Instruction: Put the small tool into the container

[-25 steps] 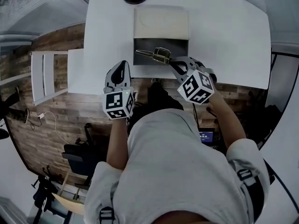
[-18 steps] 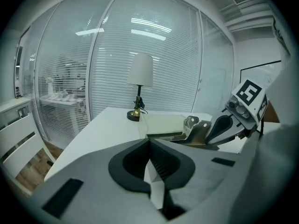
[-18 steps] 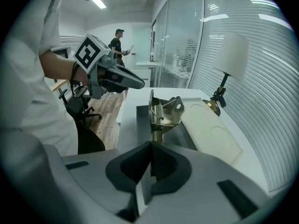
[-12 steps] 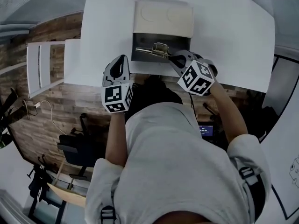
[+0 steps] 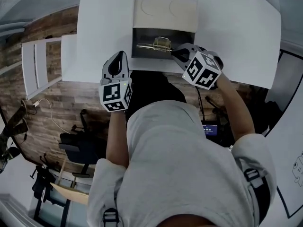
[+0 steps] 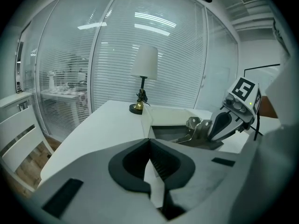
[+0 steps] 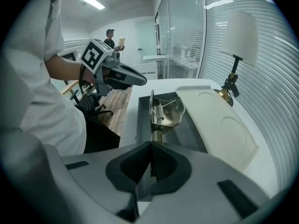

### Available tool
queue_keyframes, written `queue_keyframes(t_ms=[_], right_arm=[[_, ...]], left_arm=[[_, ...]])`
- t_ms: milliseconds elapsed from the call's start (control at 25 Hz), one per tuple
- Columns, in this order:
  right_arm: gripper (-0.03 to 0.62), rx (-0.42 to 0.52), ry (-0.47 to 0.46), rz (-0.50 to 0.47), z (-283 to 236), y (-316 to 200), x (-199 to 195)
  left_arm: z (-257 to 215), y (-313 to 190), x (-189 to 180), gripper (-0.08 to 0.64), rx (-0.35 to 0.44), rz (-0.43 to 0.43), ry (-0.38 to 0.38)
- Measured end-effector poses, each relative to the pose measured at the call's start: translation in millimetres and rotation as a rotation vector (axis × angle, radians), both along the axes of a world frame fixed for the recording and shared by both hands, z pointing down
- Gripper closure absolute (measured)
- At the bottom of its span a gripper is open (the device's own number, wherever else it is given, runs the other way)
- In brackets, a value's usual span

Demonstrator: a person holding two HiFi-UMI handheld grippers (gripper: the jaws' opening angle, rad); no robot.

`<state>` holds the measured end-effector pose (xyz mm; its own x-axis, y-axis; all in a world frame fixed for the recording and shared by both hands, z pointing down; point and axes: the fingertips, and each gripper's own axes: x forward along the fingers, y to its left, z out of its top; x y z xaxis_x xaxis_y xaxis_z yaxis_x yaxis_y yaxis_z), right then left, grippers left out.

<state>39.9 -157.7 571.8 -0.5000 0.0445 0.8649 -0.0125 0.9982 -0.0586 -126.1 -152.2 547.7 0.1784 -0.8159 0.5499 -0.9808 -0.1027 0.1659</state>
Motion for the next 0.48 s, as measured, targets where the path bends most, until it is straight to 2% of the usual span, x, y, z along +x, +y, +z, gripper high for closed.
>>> queue_keyframes(t_ms=[480], right_arm=[[0.568,-0.044,0.051,-0.020,10.9,-0.7,5.0]], left_arm=[[3.3,-13.3,8.8,0.538,-0.025,0.054,0.002]])
